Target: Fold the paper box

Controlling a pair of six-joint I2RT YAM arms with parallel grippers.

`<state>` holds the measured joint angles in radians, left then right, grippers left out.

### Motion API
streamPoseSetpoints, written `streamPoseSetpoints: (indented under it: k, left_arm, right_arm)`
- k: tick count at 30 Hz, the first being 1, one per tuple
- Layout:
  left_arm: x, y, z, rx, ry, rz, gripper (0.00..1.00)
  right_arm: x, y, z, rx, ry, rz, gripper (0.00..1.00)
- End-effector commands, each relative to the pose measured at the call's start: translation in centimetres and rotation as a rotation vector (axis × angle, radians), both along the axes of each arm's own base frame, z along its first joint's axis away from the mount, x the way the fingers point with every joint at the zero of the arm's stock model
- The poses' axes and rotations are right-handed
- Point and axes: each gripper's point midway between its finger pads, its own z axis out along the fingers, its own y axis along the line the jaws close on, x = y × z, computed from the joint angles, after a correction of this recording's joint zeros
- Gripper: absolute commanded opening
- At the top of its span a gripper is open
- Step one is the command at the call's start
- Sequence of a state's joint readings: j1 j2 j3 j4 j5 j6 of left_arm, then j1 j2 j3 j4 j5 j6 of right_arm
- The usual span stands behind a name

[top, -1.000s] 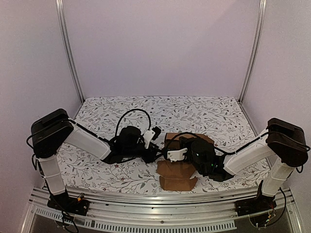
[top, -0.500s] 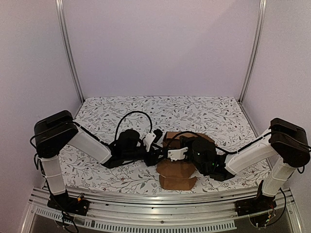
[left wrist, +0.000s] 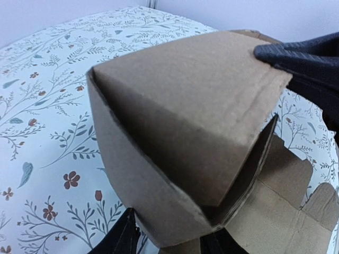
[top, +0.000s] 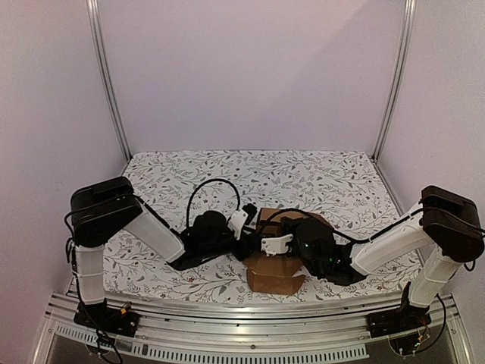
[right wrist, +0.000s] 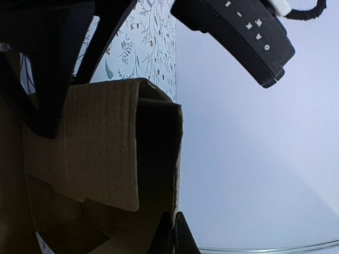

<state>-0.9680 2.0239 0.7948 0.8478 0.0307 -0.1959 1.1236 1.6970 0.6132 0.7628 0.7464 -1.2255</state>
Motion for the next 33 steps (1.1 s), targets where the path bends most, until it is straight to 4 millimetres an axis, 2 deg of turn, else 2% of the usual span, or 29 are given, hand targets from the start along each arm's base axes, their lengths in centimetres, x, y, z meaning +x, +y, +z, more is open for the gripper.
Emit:
streamPoseSetpoints:
  k: [1, 7, 12, 14, 15, 18, 23, 33]
  left_arm:
    - [0.0, -0.2, 0.9, -0.085, -0.067, 0.067, 0.39]
    - [-0.8, -0.8, 0.9, -0.144, -0.12, 0.063, 0.35]
    - [-0.1, -0.4, 1.1, -0.158, -0.171, 0.147, 0.29]
    - [0.0, -0.2, 1.3, -0.166, -0.196, 0.176, 0.3]
    - [0.0, -0.2, 1.4, -0.17, -0.208, 0.188, 0.35]
    - [-0.2, -1.1, 1.7, -0.164, -0.236, 0.176, 0.38]
    - [0.1, -1.7, 1.3, -0.152, -0.244, 0.185, 0.33]
    - [0.4, 0.0, 1.6, -0.252, -0.262, 0.255, 0.22]
  right_arm:
    - [-1.1, -0.2, -0.7, 0.005, 0.035, -0.008, 0.0]
    - [-0.9, -0.5, -0.1, 0.018, 0.053, -0.044, 0.0]
    - [-1.0, -0.7, 0.1, 0.017, 0.064, -0.057, 0.0]
    - [-0.8, -0.6, 0.4, 0.014, 0.071, -0.068, 0.0]
    - [-0.8, -0.5, 0.5, 0.018, 0.079, -0.074, 0.0]
    - [-0.5, -0.2, 0.7, 0.02, 0.117, -0.102, 0.0]
    - [-0.7, 0.2, 0.0, 0.018, 0.2, -0.121, 0.0]
    - [-1.4, -0.1, -1.0, 0.004, 0.294, -0.128, 0.0]
